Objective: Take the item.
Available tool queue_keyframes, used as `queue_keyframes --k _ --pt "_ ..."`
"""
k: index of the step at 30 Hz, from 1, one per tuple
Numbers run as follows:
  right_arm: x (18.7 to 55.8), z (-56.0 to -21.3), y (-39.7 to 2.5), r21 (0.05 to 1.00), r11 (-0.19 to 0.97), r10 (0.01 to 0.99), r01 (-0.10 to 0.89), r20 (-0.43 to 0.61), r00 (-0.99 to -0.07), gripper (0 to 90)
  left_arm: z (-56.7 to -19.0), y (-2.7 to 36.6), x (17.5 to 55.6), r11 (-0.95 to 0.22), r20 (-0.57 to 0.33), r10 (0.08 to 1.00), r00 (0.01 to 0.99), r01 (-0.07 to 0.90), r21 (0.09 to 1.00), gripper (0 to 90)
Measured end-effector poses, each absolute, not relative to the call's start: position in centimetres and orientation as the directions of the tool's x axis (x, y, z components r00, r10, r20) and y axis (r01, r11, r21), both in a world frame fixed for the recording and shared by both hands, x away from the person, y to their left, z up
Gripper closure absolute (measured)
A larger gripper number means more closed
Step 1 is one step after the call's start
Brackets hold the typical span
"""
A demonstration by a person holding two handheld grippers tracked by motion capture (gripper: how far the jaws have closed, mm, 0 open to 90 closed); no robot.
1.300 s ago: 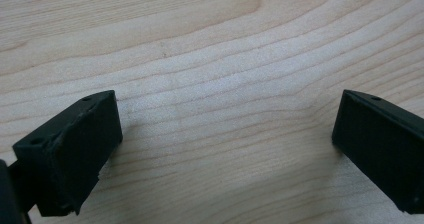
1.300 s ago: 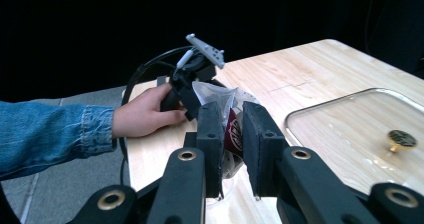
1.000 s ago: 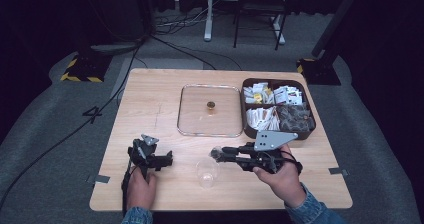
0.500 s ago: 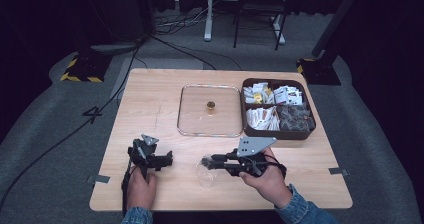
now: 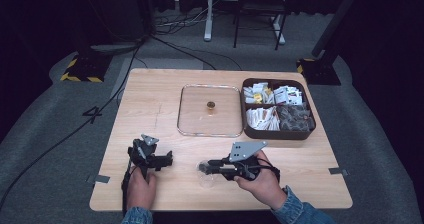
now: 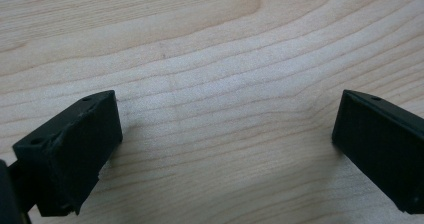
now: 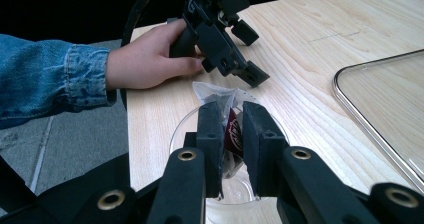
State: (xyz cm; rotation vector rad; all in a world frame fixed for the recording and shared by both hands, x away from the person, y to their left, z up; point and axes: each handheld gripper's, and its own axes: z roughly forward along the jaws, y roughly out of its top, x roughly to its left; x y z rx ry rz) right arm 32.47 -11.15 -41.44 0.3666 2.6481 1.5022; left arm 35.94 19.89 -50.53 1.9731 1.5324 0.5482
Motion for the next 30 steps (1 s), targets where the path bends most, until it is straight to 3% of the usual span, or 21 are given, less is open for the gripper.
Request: queue_keyframes --k 6,9,11,22,30 --pt "32.6 -41.8 -11.1 0.846 0.503 0.24 0.175 0.058 -0.969 77.7 -50.5 19.9 35.9 -0.176 -0.027 0.966 0.257 0.73 0.661 0.0" --pt "32.6 -42.0 -10.8 0.841 0.509 0.228 0.186 0.077 -0.971 60.5 -50.5 19.9 35.9 -0.176 -0.027 0.966 0.258 0.73 0.66 0.0" --pt "32.6 -42.0 -10.7 0.846 0.506 0.231 0.169 0.055 -0.971 54.5 -50.5 19.9 35.9 -0.176 -0.027 0.966 0.257 0.73 0.661 0.0" --pt "32.7 -41.3 -11.2 0.856 0.488 0.258 0.17 0.045 -0.965 40.1 -50.5 19.9 35.9 -0.174 -0.027 0.966 0.255 0.73 0.661 0.0" --pt "32.7 -39.1 -14.1 0.863 0.463 0.316 0.2 0.05 -0.948 29.8 -50.5 19.9 35.9 -0.177 -0.025 0.966 0.258 0.729 0.662 0.0"
